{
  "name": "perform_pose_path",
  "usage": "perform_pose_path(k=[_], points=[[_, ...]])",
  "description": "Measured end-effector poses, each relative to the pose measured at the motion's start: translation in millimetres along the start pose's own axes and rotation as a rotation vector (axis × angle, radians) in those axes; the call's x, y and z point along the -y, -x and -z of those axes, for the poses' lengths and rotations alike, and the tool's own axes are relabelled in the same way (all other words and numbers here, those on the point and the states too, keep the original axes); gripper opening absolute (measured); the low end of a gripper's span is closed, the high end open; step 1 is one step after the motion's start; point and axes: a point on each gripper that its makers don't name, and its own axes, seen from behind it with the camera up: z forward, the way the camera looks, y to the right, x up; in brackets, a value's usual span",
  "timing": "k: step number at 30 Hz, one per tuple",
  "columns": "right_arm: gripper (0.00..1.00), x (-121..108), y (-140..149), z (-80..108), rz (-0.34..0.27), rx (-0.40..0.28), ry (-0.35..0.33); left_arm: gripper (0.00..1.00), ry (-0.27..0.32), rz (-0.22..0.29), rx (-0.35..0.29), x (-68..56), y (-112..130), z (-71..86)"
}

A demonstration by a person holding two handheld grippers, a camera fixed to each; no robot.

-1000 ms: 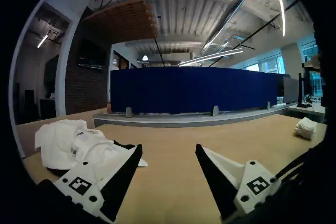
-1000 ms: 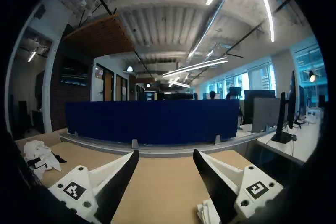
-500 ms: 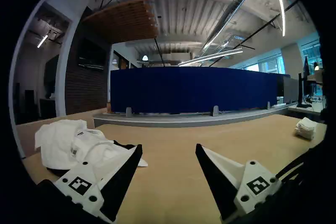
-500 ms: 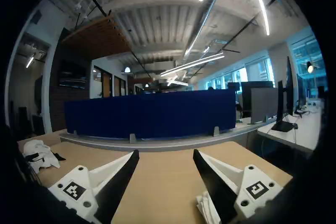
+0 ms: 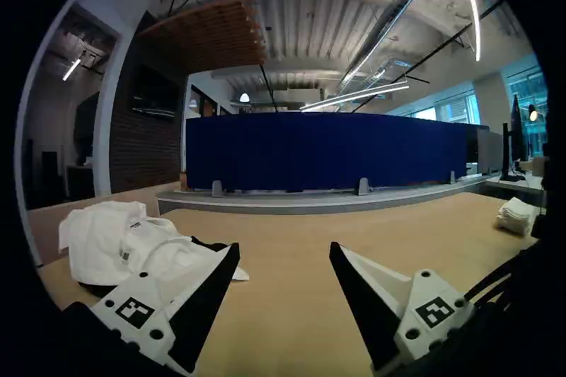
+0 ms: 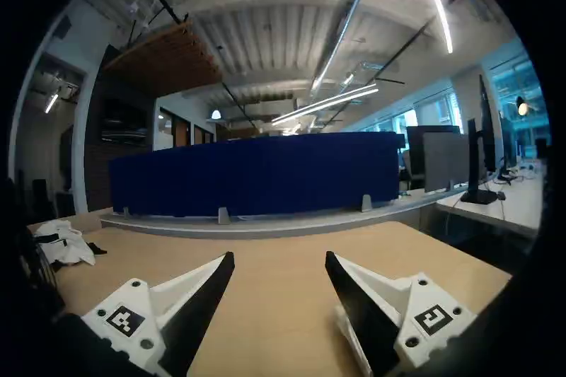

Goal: Fold towel

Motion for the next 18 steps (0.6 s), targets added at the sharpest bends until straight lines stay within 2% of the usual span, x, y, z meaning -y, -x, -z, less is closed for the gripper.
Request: perform_pose_path(k=[8, 18], points=[[1.0, -4.0, 28.6, -3.1, -0.016, 0.012, 0.004, 0.94, 0.0, 0.0, 0.0, 0.0, -0.3, 0.6], [1.0, -7.2, 43.7, -5.0, -0.013, 0.026, 0.013, 0.94, 0.0, 0.0, 0.0, 0.6, -1.0, 0.8]])
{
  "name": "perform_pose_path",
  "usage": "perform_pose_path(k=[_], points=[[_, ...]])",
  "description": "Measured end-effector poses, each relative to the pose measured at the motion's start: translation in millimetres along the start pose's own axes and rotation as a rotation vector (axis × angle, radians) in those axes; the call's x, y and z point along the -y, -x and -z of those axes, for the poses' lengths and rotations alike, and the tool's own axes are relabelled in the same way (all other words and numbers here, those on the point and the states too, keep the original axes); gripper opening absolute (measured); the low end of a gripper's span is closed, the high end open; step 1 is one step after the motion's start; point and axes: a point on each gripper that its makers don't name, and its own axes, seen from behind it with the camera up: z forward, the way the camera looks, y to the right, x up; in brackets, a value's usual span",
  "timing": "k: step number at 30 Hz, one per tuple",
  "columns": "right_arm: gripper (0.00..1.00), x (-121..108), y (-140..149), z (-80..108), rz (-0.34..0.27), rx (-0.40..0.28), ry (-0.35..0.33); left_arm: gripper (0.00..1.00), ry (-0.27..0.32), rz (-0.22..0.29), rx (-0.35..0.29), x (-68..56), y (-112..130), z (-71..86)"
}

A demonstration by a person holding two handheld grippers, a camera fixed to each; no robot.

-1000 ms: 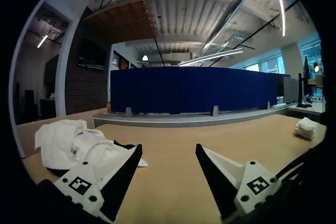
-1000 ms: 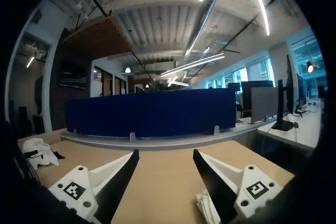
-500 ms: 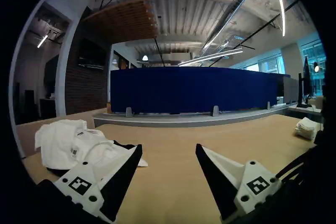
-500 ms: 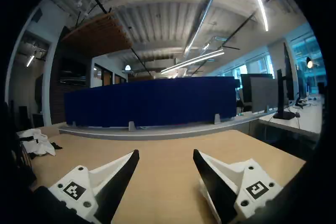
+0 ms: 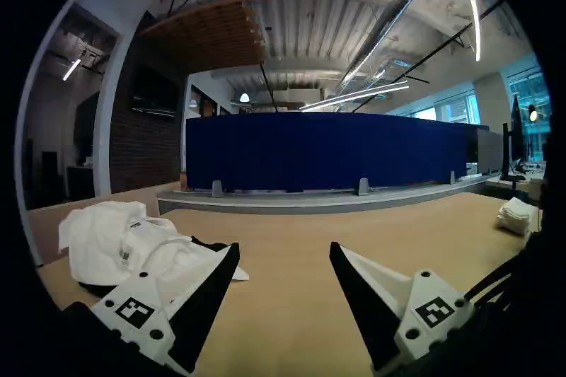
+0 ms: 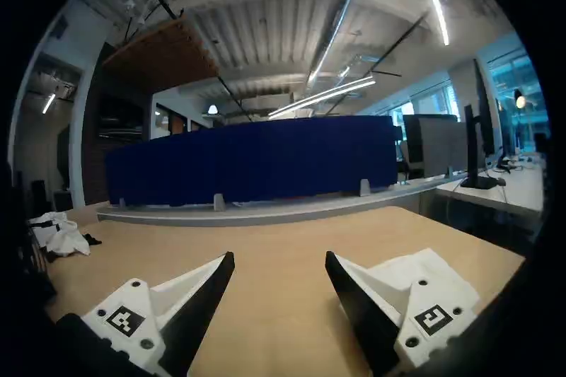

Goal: Fold towel

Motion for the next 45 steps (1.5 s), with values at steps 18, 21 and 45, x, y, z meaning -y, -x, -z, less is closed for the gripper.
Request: perform_pose_path(k=[18, 21, 45], points=[[1.0, 11.0, 8.5, -1.4, 0.038, -0.011, -0.011, 0.94, 0.0, 0.0, 0.0, 0.3, 0.4, 0.7], [1.0, 13.9, 8.3, -1.4, 0.055, -0.017, -0.012, 0.94, 0.0, 0.0, 0.0, 0.8, 0.5, 0.7], [1.0, 16.7, 10.6, 3.4, 0.088, -0.02, -0.006, 0.94, 0.0, 0.0, 0.0, 0.7, 0.7, 0.6]])
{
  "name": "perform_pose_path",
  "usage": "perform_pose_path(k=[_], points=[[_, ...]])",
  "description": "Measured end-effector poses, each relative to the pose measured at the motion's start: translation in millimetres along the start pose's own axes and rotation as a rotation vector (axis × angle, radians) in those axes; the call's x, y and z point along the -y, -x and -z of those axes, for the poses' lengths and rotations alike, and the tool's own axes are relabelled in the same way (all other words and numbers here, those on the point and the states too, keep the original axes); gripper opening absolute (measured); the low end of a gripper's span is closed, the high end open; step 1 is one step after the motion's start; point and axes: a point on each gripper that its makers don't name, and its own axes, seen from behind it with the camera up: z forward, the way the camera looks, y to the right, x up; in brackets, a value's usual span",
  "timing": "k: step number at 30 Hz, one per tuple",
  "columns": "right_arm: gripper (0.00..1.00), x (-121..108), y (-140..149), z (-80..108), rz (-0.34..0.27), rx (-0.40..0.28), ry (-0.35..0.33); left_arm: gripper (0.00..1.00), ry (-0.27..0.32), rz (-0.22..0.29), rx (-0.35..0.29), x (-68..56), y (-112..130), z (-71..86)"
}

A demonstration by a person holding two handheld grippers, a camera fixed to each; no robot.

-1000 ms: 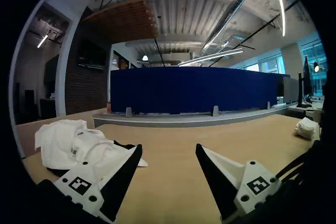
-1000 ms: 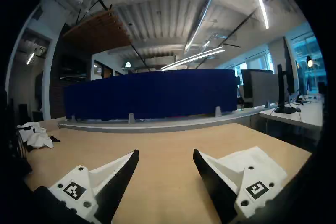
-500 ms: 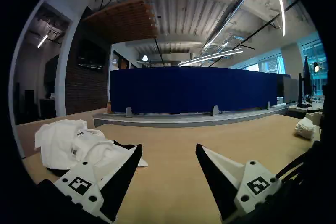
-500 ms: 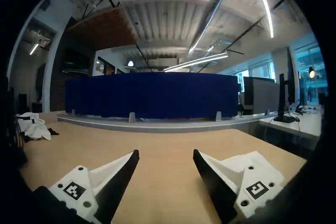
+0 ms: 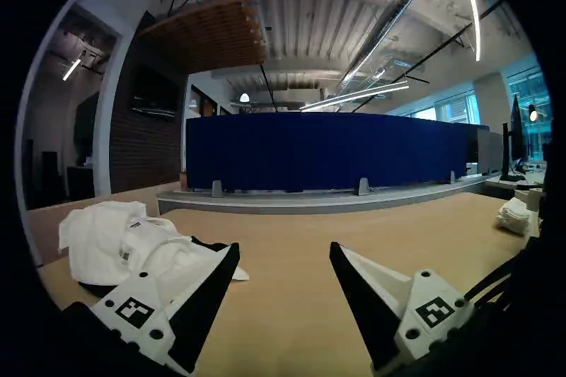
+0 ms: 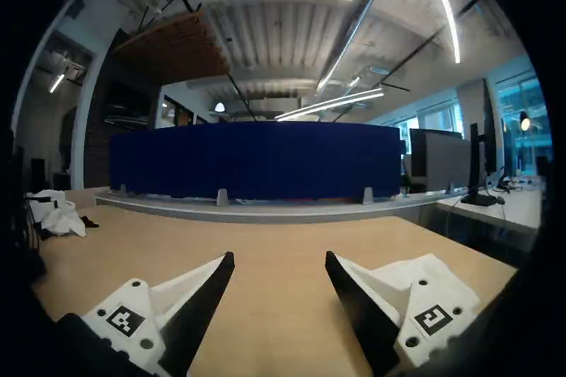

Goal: Fold towel

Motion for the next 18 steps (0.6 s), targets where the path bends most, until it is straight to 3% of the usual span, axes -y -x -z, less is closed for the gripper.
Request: perform_pose_path(k=[18], points=[[1.0, 0.7, -0.5, 7.4, 0.0, 0.0, -0.001, 0.94, 0.0, 0.0, 0.0, -0.6, -0.5, -1.9]])
